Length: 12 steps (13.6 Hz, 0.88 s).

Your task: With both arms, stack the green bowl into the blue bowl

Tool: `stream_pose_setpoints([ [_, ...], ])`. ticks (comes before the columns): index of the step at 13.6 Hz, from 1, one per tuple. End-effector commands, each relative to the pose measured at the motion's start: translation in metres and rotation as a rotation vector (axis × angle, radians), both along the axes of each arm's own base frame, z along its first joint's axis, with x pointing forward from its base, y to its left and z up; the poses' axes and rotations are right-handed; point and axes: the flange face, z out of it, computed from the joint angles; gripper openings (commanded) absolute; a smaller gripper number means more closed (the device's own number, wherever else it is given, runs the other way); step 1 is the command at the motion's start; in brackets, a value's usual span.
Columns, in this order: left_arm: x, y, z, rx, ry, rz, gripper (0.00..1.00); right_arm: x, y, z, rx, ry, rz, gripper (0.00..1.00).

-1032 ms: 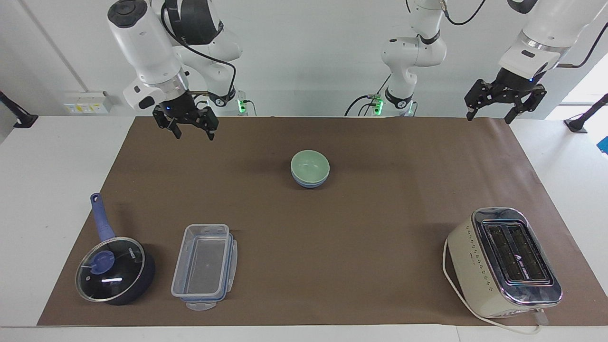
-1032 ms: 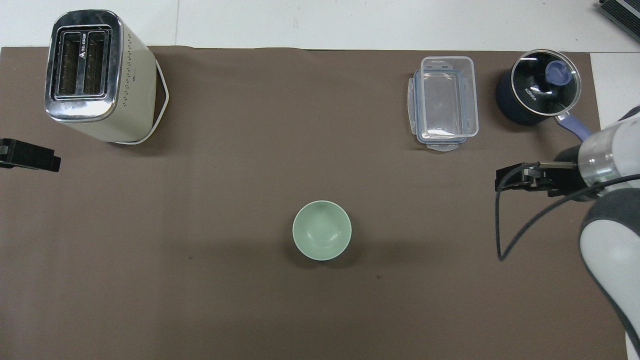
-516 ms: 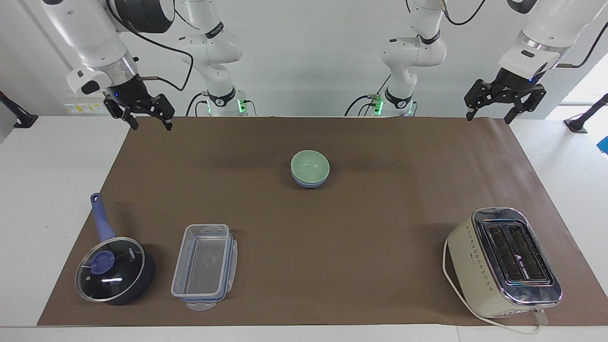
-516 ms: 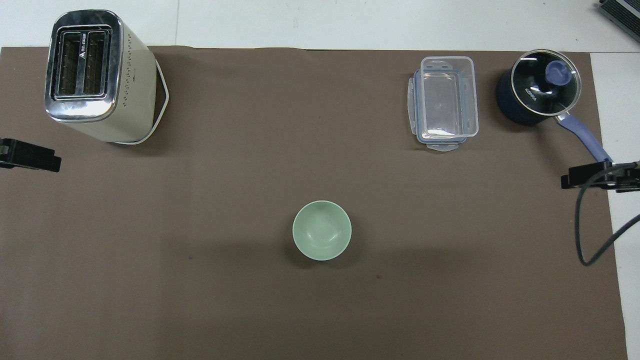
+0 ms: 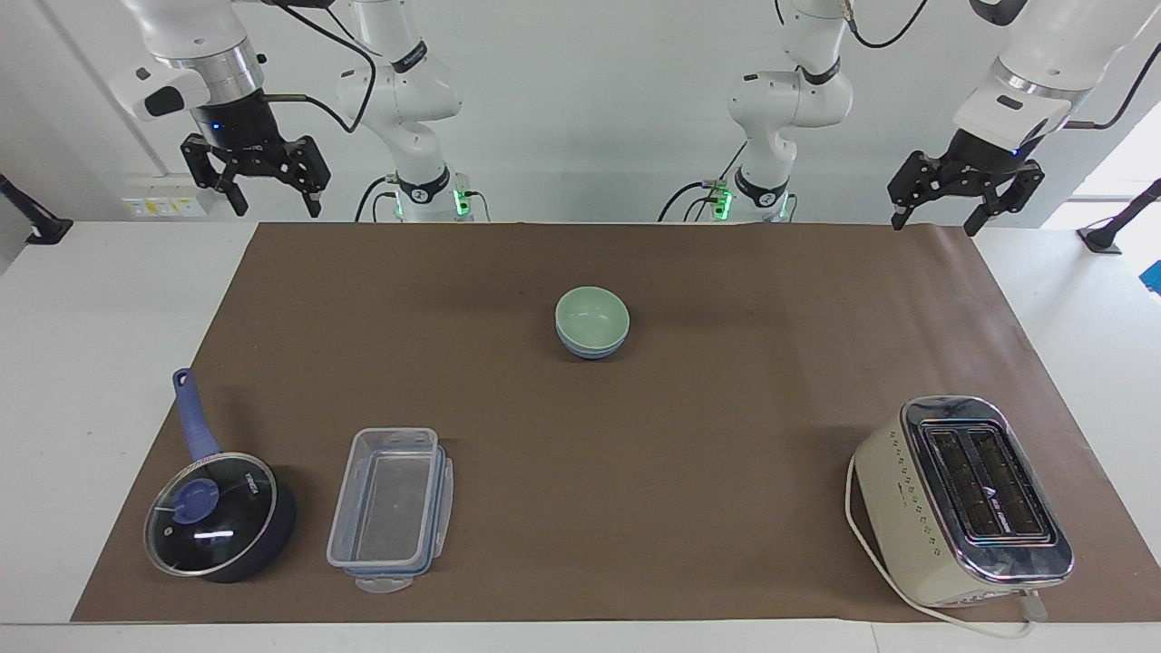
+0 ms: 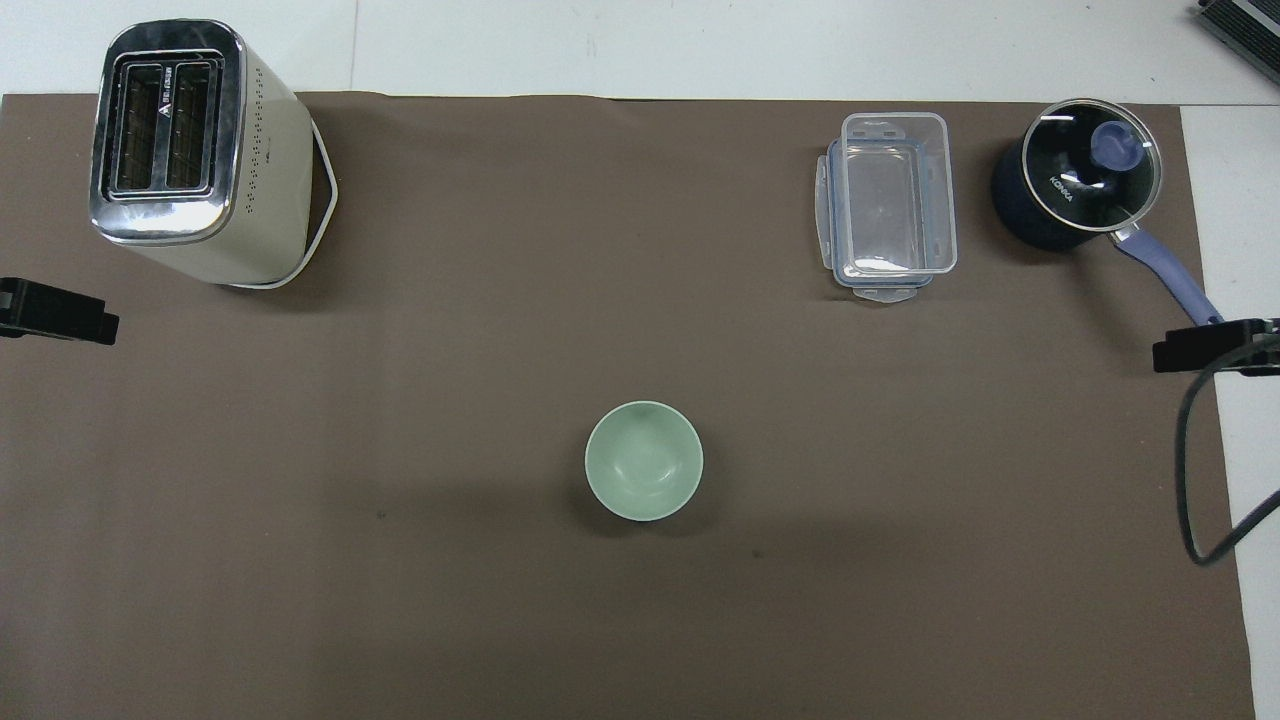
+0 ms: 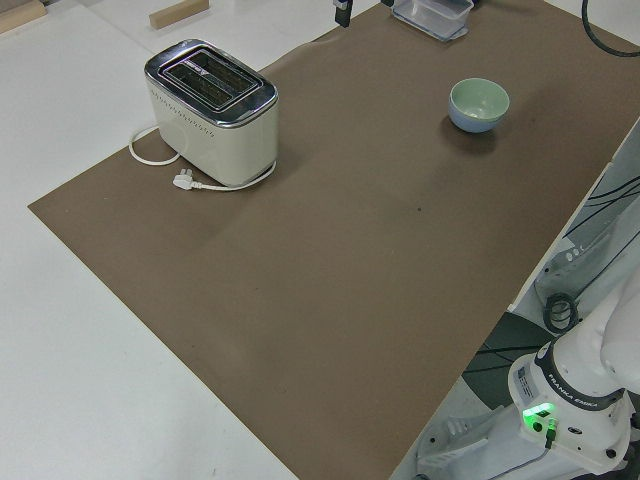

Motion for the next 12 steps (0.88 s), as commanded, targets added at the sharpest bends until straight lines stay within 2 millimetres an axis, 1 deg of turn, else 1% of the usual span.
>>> stream_pose_setpoints([
  [1,-0.007,0.0051,0.005,-0.016,0.009,0.009,1.0,-0.0035,-0.0006,0.0133,0.014,0.014,0.01,1.0],
  [4,-0.007,0.0051,0.005,-0.016,0.009,0.011,1.0,-0.0056,-0.0074,0.0147,0.014,0.014,0.01,1.0],
  [12,-0.0068,0.0043,0.0051,-0.016,0.007,0.012,1.0,-0.0072,-0.0034,0.0137,0.014,0.016,0.016,1.0],
])
